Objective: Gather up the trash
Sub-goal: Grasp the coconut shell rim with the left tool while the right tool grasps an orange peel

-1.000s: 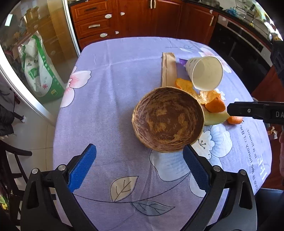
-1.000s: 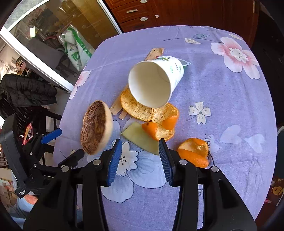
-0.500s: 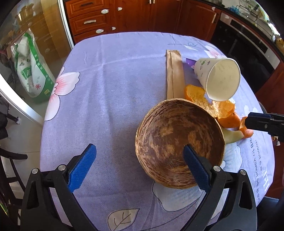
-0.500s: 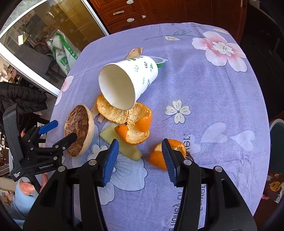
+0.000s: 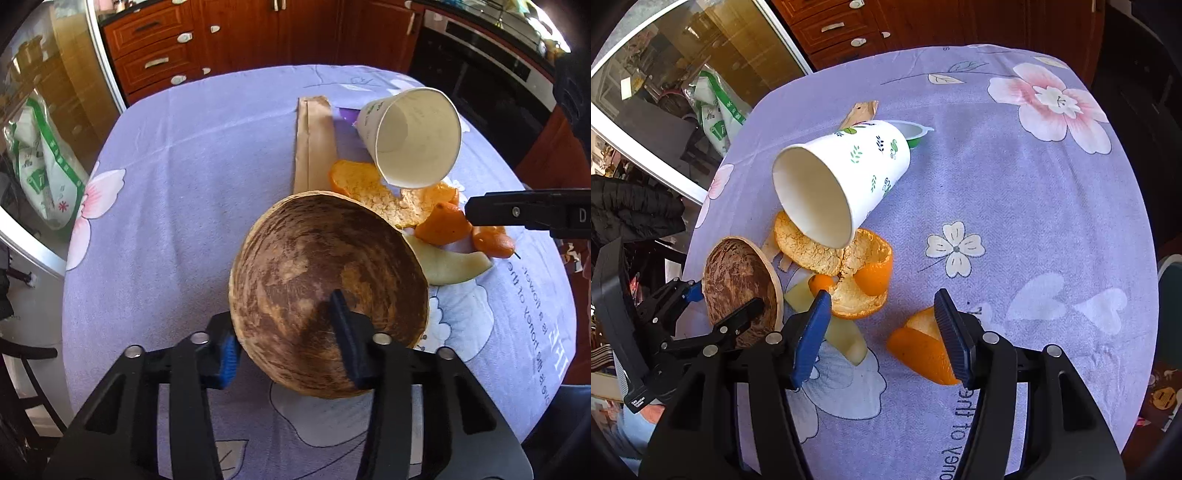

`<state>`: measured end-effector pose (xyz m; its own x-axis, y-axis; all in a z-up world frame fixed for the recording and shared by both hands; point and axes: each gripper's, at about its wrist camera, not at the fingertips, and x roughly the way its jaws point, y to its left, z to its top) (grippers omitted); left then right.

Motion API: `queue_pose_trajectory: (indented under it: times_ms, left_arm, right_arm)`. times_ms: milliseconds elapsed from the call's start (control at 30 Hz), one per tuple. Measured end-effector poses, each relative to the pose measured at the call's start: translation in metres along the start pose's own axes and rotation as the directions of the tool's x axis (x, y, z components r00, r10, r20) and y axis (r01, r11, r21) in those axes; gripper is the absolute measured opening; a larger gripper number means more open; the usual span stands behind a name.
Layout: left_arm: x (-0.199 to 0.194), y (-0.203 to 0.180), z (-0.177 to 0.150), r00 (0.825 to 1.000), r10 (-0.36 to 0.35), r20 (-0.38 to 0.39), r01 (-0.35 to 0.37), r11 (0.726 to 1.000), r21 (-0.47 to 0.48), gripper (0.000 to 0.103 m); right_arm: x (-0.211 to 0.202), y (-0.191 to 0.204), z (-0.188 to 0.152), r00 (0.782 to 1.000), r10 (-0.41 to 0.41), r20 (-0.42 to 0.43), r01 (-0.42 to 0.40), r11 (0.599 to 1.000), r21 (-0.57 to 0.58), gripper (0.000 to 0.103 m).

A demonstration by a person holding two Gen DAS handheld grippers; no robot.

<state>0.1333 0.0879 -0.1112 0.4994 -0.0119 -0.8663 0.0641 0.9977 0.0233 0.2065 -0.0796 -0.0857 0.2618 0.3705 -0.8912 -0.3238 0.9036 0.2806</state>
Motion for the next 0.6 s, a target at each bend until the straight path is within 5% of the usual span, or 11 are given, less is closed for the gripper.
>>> queue_pose_trajectory:
  times_ms: [100, 267, 600]
  left_arm:
    - [-0.011, 0.003, 0.000, 1.000, -0.003, 0.028, 0.004, 1.000, -0.018, 0.019]
    - [-0.024, 0.003, 0.000, 0.998, 0.031, 0.053, -0.030, 0.999, -0.027, 0.014]
    - [-0.011, 0.012, -0.004, 1.000, 0.027, -0.009, -0.027, 0.998, -0.053, 0.024]
  right_arm:
    - [-0.005, -0.007, -0.001, 1.000, -0.016, 0.010, 0.016, 1.000, 0.012, 0.056]
    - [-0.011, -0.023, -0.013, 0.999, -0.046, 0.013, 0.045, 0.998, 0.037, 0.058]
    - [0.007, -0.015, -0.032, 0.998, -0.061, -0.019, 0.061, 0.998, 0.000, 0.060]
